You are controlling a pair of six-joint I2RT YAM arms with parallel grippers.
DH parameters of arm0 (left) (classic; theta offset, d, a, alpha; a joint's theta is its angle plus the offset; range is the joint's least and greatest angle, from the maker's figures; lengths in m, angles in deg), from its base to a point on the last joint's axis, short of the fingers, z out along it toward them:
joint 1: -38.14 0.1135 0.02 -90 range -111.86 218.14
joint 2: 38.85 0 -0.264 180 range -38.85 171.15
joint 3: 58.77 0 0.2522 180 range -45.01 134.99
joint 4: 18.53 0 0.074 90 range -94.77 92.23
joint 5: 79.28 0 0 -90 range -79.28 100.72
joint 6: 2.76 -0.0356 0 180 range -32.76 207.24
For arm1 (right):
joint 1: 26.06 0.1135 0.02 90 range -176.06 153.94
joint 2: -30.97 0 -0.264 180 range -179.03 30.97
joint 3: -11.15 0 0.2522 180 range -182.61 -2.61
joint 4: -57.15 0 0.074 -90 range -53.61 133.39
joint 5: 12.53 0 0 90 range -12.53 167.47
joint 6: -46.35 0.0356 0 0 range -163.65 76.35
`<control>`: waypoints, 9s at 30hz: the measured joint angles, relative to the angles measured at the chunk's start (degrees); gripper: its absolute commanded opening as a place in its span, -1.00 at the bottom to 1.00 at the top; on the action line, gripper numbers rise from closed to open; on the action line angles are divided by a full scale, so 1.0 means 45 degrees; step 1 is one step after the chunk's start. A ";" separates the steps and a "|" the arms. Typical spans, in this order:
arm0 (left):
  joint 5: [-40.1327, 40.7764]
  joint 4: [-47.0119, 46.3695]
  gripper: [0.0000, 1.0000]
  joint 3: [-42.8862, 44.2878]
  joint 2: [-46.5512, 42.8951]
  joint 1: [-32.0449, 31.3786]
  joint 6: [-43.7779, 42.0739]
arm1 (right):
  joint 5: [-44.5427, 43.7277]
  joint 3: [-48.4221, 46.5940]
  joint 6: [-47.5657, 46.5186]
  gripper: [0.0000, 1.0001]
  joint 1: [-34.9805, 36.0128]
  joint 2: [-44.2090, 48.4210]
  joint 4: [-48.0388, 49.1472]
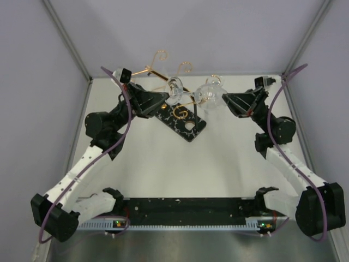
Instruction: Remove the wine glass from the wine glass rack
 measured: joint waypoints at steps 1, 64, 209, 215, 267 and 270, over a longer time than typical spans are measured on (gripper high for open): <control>0.0083 -0.0131 -1.00 -0.0117 -0.0024 0.0000 0.0053 | -0.0029 0.0000 0.0010 -0.74 0.0000 0.0053 -0.0010; 0.0899 0.5085 -0.73 -0.1559 0.0403 0.0272 -0.2914 | 0.0500 -0.1263 -0.4862 -1.00 0.0034 0.5411 -0.4770; 0.2817 1.9453 0.05 0.5027 -0.1515 0.2652 -1.3804 | -1.0656 -1.1647 -1.9987 0.21 -0.2307 -0.4716 -2.6500; 0.1710 1.8462 0.18 0.5309 -0.0865 0.4294 -1.3168 | -1.1162 -1.3648 -2.0303 0.27 -0.0996 -0.4187 -2.7224; -0.1729 1.1103 -0.35 0.3109 0.5853 0.8286 -0.7393 | -0.8670 -1.1715 -2.0536 0.25 0.0447 -0.1511 -2.6787; -0.1724 1.0992 -0.35 0.3133 0.5974 0.8286 -0.7393 | -0.8670 -1.1618 -2.0536 0.25 0.0452 -0.1472 -2.6714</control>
